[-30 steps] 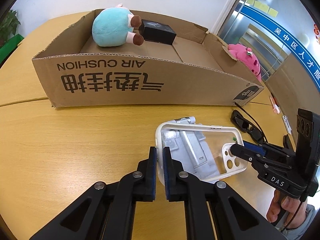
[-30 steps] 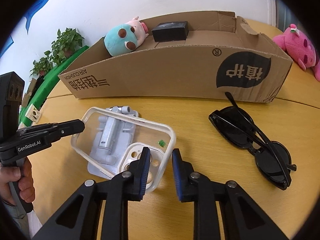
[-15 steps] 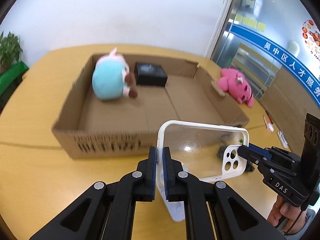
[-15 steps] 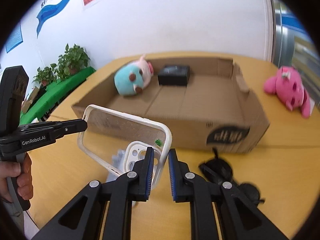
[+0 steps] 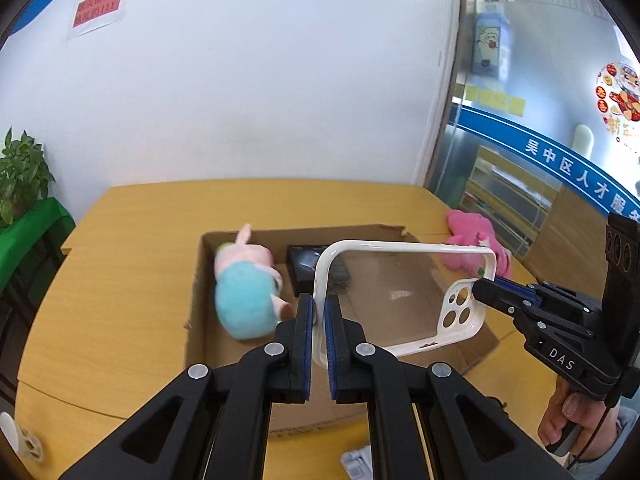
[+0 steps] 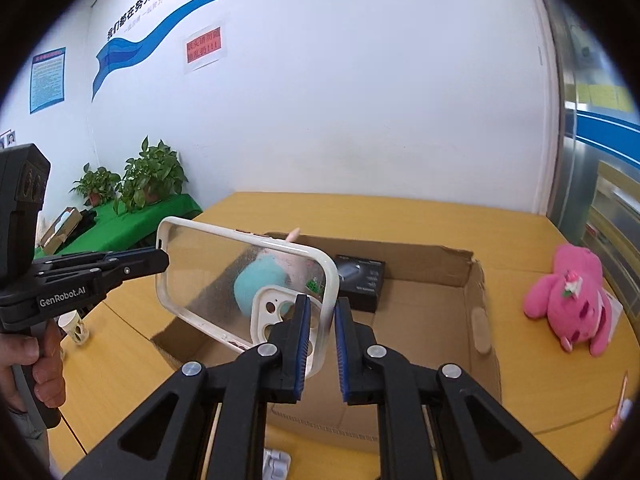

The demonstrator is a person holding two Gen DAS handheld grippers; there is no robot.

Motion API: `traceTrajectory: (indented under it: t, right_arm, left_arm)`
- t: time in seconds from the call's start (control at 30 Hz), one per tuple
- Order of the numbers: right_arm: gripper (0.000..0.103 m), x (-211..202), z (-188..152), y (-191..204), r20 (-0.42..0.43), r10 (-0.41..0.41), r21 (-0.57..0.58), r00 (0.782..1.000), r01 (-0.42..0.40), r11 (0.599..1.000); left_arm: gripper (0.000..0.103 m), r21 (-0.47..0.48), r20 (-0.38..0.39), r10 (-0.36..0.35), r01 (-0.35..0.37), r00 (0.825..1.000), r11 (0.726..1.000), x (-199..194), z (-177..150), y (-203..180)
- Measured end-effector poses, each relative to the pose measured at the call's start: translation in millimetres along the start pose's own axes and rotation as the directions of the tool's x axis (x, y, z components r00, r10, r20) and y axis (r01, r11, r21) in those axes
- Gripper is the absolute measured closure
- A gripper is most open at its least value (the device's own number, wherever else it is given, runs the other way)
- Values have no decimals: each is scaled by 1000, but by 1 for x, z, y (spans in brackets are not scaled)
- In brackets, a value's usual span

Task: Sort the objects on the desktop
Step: 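Carry the phone case with the left gripper over the cardboard box, then open the left gripper to drop the phone case into the box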

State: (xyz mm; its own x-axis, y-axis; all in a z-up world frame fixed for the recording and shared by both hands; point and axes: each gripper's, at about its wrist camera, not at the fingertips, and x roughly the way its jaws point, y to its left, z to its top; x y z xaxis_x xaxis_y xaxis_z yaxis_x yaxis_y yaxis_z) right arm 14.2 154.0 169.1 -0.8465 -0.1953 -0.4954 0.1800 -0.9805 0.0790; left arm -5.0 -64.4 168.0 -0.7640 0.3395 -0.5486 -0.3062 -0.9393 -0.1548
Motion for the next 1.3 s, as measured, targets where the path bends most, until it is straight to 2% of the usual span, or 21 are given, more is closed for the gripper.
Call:
traceTrajectory:
  t: [0.23, 0.33, 0.43, 0.5, 0.6, 0.7, 0.8, 0.87, 0.97, 1.0, 1.13, 1.23, 1.3]
  right_arm:
    - [91, 71, 10, 17, -94, 82, 19, 992, -80, 997]
    - [91, 105, 4, 22, -165, 118, 39, 979, -114, 993]
    - [91, 136, -10, 25, -242, 136, 60, 961, -125, 990]
    - [91, 155, -22, 23, -299, 159, 94, 941, -137, 986]
    - [91, 182, -42, 16, -388, 202, 165, 899, -148, 975]
    - [88, 201, -58, 9, -469, 245, 230, 849, -150, 962]
    - [88, 218, -75, 13, -555, 231, 221, 799, -126, 967]
    - [87, 224, -81, 15, -584, 243, 233, 775, -127, 964]
    - [86, 230, -83, 20, -607, 251, 246, 754, -122, 962]
    - [82, 231, -84, 21, -614, 251, 247, 748, -120, 962]
    - [68, 227, -86, 26, -610, 265, 260, 746, -127, 957]
    - [59, 222, -86, 24, -591, 277, 267, 758, -140, 953]
    - [55, 208, -82, 18, -552, 259, 270, 793, -124, 955]
  left_arm:
    - [99, -55, -74, 69, -73, 995, 996, 36, 7, 50]
    - [99, -65, -142, 100, -111, 985, 992, 58, -2, 67]
    - [99, -65, -228, 124, -142, 966, 988, 84, -17, 78]
    - [99, -52, -296, 136, -158, 945, 986, 105, -29, 83]
    - [99, -23, -382, 154, -175, 912, 984, 130, -46, 83]
    - [99, 9, -446, 177, -194, 877, 981, 147, -60, 80]
    - [98, 60, -503, 218, -218, 836, 974, 158, -68, 75]
    - [98, 97, -536, 257, -244, 804, 965, 166, -74, 74]
    - [98, 158, -550, 313, -272, 774, 949, 171, -78, 69]
    - [98, 162, -555, 318, -275, 769, 948, 173, -78, 68]
    - [96, 215, -566, 362, -291, 741, 932, 177, -81, 59]
    - [93, 222, -559, 369, -295, 743, 929, 172, -82, 56]
    - [75, 217, -527, 382, -314, 760, 924, 161, -79, 55]
